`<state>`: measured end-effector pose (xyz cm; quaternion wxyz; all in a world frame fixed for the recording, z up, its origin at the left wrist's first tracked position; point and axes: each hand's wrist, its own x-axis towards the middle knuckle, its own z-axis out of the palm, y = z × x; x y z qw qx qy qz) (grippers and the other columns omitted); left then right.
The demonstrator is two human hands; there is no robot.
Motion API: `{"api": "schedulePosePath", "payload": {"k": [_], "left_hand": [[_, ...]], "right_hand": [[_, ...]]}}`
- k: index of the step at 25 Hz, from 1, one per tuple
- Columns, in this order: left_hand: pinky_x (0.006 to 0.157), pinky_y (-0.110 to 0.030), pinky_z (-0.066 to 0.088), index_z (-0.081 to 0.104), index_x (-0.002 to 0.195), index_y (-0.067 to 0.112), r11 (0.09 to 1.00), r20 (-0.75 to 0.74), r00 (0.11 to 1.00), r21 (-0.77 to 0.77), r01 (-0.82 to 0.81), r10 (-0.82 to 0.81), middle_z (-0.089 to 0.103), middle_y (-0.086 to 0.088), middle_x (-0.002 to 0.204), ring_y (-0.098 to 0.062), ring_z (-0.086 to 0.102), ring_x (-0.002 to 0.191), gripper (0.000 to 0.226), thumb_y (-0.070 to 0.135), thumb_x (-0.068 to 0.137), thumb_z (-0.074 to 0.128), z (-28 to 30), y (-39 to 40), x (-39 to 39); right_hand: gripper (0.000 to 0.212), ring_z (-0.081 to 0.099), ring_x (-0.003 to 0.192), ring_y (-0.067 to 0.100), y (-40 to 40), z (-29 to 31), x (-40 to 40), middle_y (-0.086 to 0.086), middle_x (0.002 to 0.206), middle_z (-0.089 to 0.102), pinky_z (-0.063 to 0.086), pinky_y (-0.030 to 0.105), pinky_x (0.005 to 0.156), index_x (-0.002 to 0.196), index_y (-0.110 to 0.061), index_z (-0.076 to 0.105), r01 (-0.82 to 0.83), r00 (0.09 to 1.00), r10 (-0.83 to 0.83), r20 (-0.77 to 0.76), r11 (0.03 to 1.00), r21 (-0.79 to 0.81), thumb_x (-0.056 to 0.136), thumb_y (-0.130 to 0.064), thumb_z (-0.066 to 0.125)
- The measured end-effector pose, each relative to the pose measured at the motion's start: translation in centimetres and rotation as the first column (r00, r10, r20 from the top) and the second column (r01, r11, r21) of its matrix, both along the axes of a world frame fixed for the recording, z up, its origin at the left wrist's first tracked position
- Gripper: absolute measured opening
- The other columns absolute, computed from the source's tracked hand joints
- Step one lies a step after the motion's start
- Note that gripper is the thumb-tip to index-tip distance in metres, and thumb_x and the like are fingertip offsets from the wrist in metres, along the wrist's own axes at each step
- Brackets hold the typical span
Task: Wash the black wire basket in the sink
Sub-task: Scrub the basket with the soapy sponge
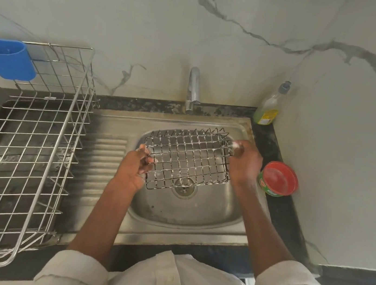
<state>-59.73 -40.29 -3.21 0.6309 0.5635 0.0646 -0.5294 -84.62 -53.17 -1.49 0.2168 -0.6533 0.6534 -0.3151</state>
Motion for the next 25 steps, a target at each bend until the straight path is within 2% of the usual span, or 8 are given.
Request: {"api": "schedulePosePath", "payload": {"k": [6, 9, 12, 14, 16, 18, 21, 25], "left_hand": [[0.029, -0.016, 0.026, 0.06, 0.103, 0.015, 0.992, -0.035, 0.991, 0.033, -0.126, 0.127, 0.062, 0.004, 0.077, -0.002, 0.053, 0.045, 0.007, 0.014, 0.109, 0.057, -0.4, -0.2, -1.4], [0.03, -0.017, 0.027, 0.061, 0.099, 0.015, 0.99, -0.028, 0.99, 0.028, -0.14, 0.141, 0.06, 0.0, 0.082, -0.003, 0.05, 0.042, 0.015, 0.022, 0.111, 0.055, -0.4, 0.0, -2.1], [0.031, -0.016, 0.03, 0.06, 0.101, 0.013, 0.99, 0.021, 0.99, 0.0, -0.142, 0.142, 0.064, -0.002, 0.077, -0.003, 0.053, 0.043, 0.018, 0.024, 0.112, 0.052, 0.3, 0.8, -2.8], [0.033, -0.017, 0.029, 0.06, 0.105, 0.015, 0.996, 0.053, 0.995, -0.003, -0.087, 0.087, 0.067, 0.002, 0.062, -0.006, 0.054, 0.049, 0.02, 0.033, 0.111, 0.053, 0.8, 1.6, -3.5], [0.036, -0.018, 0.028, 0.063, 0.102, 0.016, 1.0, 0.176, 0.984, 0.007, 0.026, -0.027, 0.068, 0.003, 0.057, -0.008, 0.053, 0.05, 0.031, 0.045, 0.109, 0.054, 1.1, 2.2, -4.2], [0.038, -0.018, 0.031, 0.066, 0.099, 0.013, 0.99, 0.378, 0.917, -0.009, 0.141, -0.127, 0.069, -0.003, 0.063, -0.007, 0.055, 0.048, 0.036, 0.048, 0.107, 0.057, 1.3, 2.7, -4.6], [0.043, -0.021, 0.036, 0.072, 0.106, 0.011, 0.964, 0.603, 0.773, -0.024, 0.263, -0.197, 0.067, -0.004, 0.068, -0.011, 0.058, 0.052, 0.042, 0.052, 0.102, 0.064, 1.6, 3.1, -5.0], [0.048, -0.026, 0.043, 0.072, 0.092, 0.011, 0.901, 0.75, 0.605, -0.029, 0.433, -0.267, 0.066, -0.003, 0.067, -0.015, 0.056, 0.054, 0.045, 0.054, 0.101, 0.065, 1.5, 4.3, -4.7]], "right_hand": [[0.024, 0.069, 0.084, 0.023, 5.1, -1.4, 0.5, 0.006, 0.1, 0.075, 0.045, 0.023, 0.06, 0.1, -0.01, 0.076, -0.124, 0.991, 0.119, -0.056, 0.988, -0.091, 0.089, 0.009, 0.065], [0.026, 0.066, 0.085, 0.017, 7.7, -1.7, 3.2, 0.004, 0.101, 0.073, 0.05, 0.025, 0.064, 0.098, -0.009, 0.074, -0.313, 0.95, 0.311, -0.035, 0.944, -0.105, 0.088, 0.012, 0.063], [0.032, 0.07, 0.087, 0.003, 9.3, -1.6, 4.0, -0.004, 0.104, 0.074, 0.057, 0.022, 0.07, 0.112, -0.015, 0.075, -0.418, 0.896, 0.416, 0.158, 0.908, -0.021, 0.094, 0.008, 0.061], [0.033, 0.067, 0.082, -0.008, 8.8, -0.7, 3.7, -0.01, 0.106, 0.075, 0.051, 0.009, 0.064, 0.121, -0.018, 0.074, -0.264, 0.905, 0.182, 0.385, 0.949, 0.171, 0.1, 0.001, 0.058], [0.032, 0.066, 0.084, 0.0, 6.9, 0.4, 3.3, -0.006, 0.109, 0.076, 0.052, 0.015, 0.064, 0.116, -0.022, 0.076, -0.156, 0.819, -0.123, 0.561, 0.893, 0.423, 0.1, -0.001, 0.058], [0.032, 0.067, 0.1, 0.014, 5.2, 2.1, 3.0, -0.001, 0.114, 0.072, 0.06, 0.03, 0.077, 0.105, -0.027, 0.074, -0.215, 0.734, -0.258, 0.628, 0.789, 0.575, 0.1, 0.0, 0.058], [0.03, 0.061, 0.116, 0.03, 4.2, 3.3, 2.9, 0.01, 0.113, 0.063, 0.057, 0.05, 0.096, 0.113, -0.018, 0.069, -0.34, 0.555, -0.473, 0.684, 0.622, 0.705, 0.101, 0.004, 0.05], [0.015, 0.058, 0.103, 0.03, 4.5, 2.8, 2.2, 0.015, 0.093, 0.058, 0.051, 0.057, 0.1, 0.103, -0.009, 0.061, -0.449, 0.257, -0.682, 0.684, 0.543, 0.71, 0.1, 0.001, 0.051]]}}
